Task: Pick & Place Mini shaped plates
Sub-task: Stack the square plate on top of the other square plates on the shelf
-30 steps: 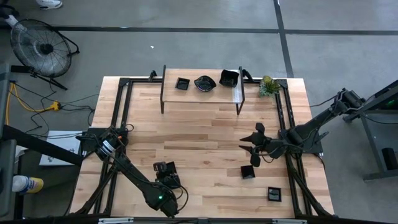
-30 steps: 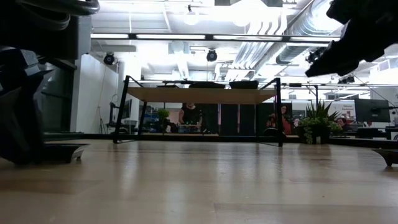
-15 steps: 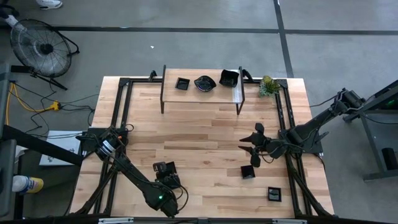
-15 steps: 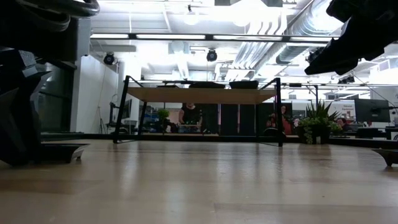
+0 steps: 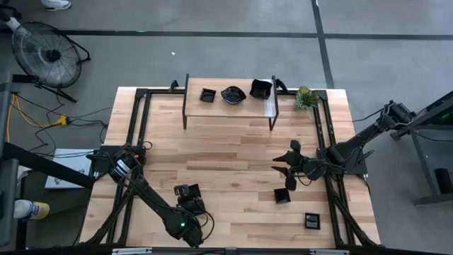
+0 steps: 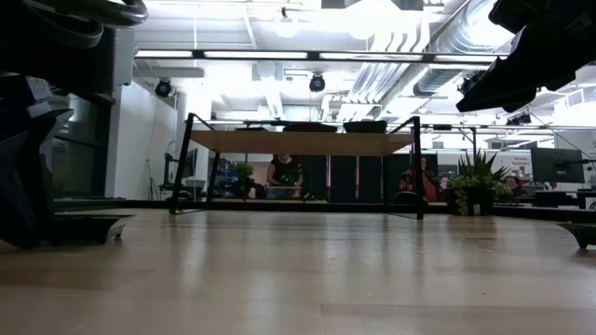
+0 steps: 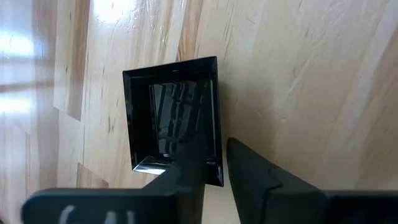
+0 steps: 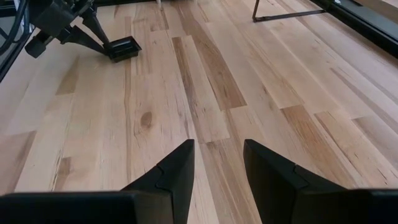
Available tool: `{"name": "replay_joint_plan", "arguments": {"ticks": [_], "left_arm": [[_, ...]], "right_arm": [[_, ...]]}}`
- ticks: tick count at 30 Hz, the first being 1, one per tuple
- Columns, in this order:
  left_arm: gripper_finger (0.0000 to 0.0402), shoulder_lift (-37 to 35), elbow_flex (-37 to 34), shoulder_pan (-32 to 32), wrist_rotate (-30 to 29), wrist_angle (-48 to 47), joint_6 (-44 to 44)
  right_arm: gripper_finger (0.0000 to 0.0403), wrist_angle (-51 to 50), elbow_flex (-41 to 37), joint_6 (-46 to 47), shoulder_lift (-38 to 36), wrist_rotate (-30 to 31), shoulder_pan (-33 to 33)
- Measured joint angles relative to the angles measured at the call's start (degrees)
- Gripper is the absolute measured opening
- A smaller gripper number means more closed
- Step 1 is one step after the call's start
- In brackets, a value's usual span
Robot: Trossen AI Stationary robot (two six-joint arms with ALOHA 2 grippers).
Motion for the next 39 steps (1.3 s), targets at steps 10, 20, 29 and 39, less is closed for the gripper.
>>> {"name": "replay_joint_plan", "arguments": {"ticks": [10,20,29,39], "left_arm": [[0.002,0.0,0.0,0.0,0.0,0.1,0.5],[0.0002,0.0,0.0,0.0,-1.6,0.2,0.7],[0.0001,0.0,1.4,0.0,-1.6,-1.2,1.1],[0.0001,0.0,7.3,0.1,-7.6,-10.3,4.8]], "right_arm": [[0.0134,0.0,0.0,-0.1,0.0,0.0,0.0],[0.0134,0.0,0.0,-0.2,0.0,0.0,0.0],[0.0134,0.0,0.0,-0.2,0.0,0.0,0.0],[0.0134,0.0,0.0,-0.2,0.0,0.1,0.0]]}}
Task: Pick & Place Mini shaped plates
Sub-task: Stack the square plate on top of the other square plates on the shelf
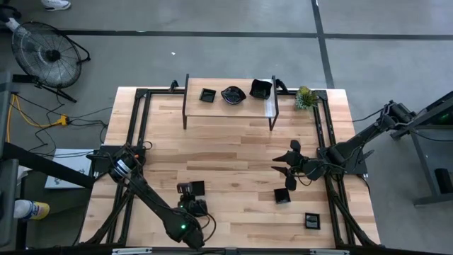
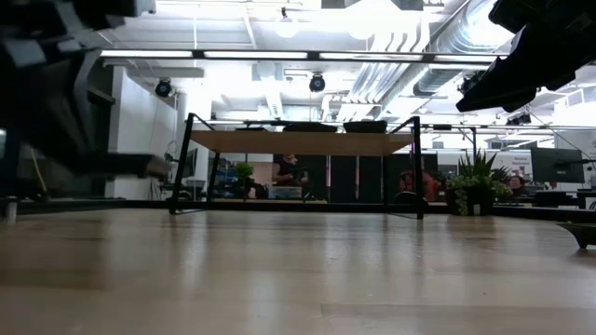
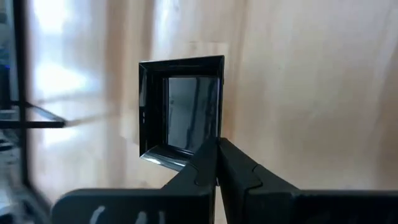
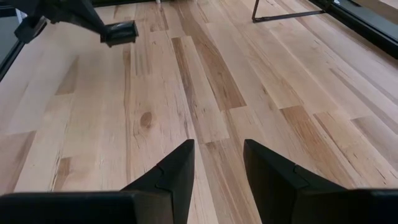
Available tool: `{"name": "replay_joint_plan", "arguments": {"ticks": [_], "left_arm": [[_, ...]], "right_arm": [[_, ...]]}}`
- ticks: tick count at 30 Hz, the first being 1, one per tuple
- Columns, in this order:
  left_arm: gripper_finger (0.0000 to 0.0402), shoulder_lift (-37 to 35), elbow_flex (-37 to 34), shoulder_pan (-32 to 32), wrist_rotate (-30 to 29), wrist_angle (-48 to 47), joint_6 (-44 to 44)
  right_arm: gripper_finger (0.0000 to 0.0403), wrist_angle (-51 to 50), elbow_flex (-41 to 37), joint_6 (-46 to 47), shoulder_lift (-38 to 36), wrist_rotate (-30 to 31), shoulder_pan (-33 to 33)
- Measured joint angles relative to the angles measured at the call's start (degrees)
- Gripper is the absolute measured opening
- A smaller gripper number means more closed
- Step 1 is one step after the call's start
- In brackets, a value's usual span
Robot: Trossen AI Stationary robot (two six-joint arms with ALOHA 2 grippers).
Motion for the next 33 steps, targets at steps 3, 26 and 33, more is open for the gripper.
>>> {"name": "replay_joint_plan", "arguments": {"ticks": [3,26,33], "left_arm": [[0.0001,0.0,1.5,0.8,-0.5,-3.0,1.5],[0.0001,-11.1,3.9,12.5,-13.8,1.9,35.4],[0.0001,-23.6,-10.8,14.0,-14.5,14.8,41.2]], "right_arm": [[0.0134,0.0,0.0,0.0,0.0,0.0,0.0],[0.0134,-0.2,0.0,-0.3,0.0,0.5,0.0],[0.0134,-0.1,0.0,-1.3,0.0,0.5,0.0]]}}
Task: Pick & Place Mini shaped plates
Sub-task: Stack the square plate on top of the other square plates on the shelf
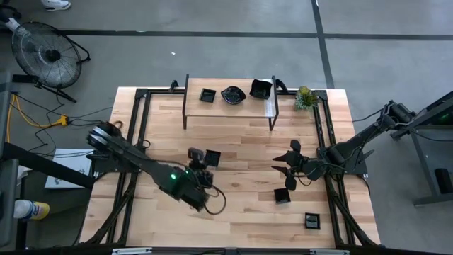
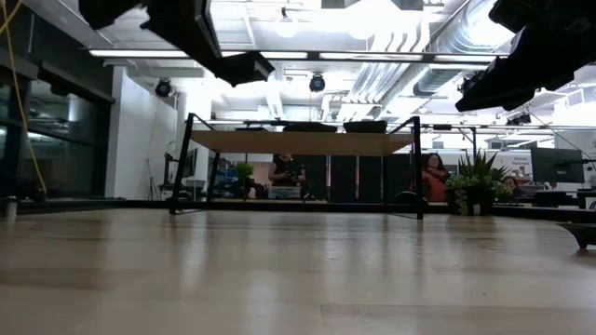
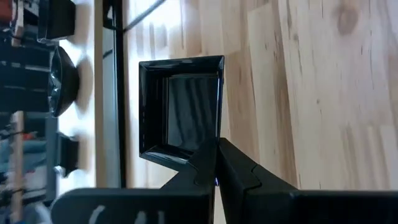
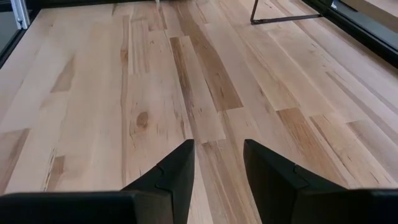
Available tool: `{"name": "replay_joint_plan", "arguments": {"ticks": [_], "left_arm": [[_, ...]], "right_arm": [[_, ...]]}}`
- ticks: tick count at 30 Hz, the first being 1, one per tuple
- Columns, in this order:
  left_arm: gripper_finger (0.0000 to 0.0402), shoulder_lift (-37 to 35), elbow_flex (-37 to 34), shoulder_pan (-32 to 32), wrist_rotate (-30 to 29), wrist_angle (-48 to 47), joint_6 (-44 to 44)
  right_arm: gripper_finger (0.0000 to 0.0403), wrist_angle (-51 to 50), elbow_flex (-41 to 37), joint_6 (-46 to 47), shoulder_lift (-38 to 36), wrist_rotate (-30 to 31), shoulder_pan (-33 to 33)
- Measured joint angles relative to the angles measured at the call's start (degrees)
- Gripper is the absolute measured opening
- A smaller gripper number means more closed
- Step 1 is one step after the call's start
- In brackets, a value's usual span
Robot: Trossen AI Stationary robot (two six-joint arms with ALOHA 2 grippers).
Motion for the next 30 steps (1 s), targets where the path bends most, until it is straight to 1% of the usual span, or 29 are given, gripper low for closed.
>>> {"name": "replay_joint_plan", "arguments": {"ticks": [3,6,8,10,13,15,18,21,25,27,30], "left_arm": [[0.0,-7.0,-9.6,1.9,2.1,9.4,4.1],[0.0,-14.6,-18.3,5.2,5.3,18.8,10.7],[0.0,-20.0,-22.1,8.2,6.6,23.4,14.9],[0.0,-25.0,-24.1,11.7,7.8,25.8,19.7],[0.0,-30.2,-24.3,17.6,9.9,27.1,27.8],[0.0,-31.9,-23.4,22.4,12.4,28.0,34.1],[0.0,-32.2,-21.3,30.1,17.5,29.3,44.0],[0.0,-30.8,-19.2,38.1,23.7,29.9,51.0],[0.0,-29.0,-17.3,47.6,32.5,30.0,55.5],[0.0,-28.5,-17.1,50.8,34.5,31.2,57.4],[0.0,-27.5,-17.2,54.0,35.0,31.8,58.7]], "right_arm": [[0.0134,0.2,0.0,0.0,0.0,0.6,0.0],[0.0134,0.1,0.0,0.0,0.0,0.6,0.0],[0.0134,0.2,0.0,0.0,0.0,0.6,0.0],[0.0134,0.2,0.0,0.0,0.0,0.8,0.0],[0.0134,0.2,0.0,0.0,0.0,1.6,0.0],[0.0134,0.2,0.0,0.0,0.0,2.6,0.0],[0.0134,0.4,0.0,0.0,0.0,3.8,0.0],[0.0134,0.6,0.0,0.0,0.0,4.7,0.0],[0.0134,0.6,0.0,0.0,0.0,5.7,0.0],[0.0134,0.6,0.0,0.0,0.0,5.7,0.0],[0.0134,0.6,0.0,0.0,0.0,5.8,0.0]]}}
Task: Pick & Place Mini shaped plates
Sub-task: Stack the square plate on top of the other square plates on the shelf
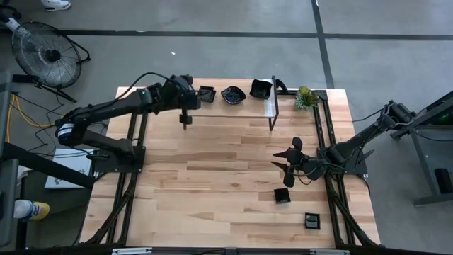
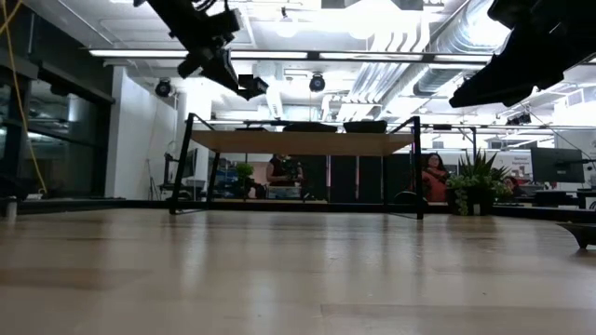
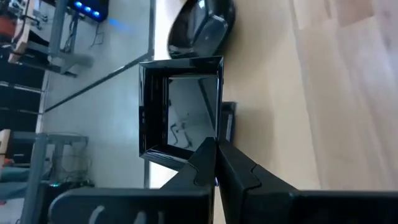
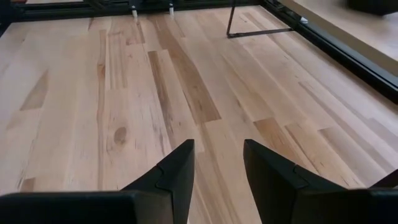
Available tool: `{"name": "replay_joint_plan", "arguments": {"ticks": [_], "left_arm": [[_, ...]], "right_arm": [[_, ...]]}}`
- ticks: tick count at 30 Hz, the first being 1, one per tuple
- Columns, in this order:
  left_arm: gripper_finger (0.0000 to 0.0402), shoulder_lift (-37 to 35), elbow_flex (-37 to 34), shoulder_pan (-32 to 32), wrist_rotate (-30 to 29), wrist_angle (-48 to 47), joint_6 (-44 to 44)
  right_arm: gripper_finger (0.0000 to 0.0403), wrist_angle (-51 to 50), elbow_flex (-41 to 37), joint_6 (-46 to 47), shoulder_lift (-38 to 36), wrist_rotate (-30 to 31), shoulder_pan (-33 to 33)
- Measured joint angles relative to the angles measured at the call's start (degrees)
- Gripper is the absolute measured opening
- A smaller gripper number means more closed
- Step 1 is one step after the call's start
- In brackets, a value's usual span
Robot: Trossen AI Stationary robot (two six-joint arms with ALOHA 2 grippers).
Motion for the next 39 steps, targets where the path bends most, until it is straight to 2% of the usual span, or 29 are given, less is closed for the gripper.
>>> {"name": "replay_joint_plan", "arguments": {"ticks": [4,8,18,39], "left_arm": [[0.0,2.2,0.0,1.7,3.6,2.5,0.9],[0.0,5.0,0.0,1.6,3.7,4.6,1.6],[0.0001,8.5,0.0,1.6,-3.2,4.8,2.9],[0.0001,9.8,0.0,1.6,-7.0,3.5,2.5]], "right_arm": [[0.0134,0.0,0.0,0.0,0.0,0.2,0.0],[0.0134,0.0,0.0,0.0,0.0,1.3,0.0],[0.0134,-0.4,0.0,0.0,0.0,1.2,0.0],[0.0134,-0.5,0.0,0.0,0.0,1.1,0.0]]}}
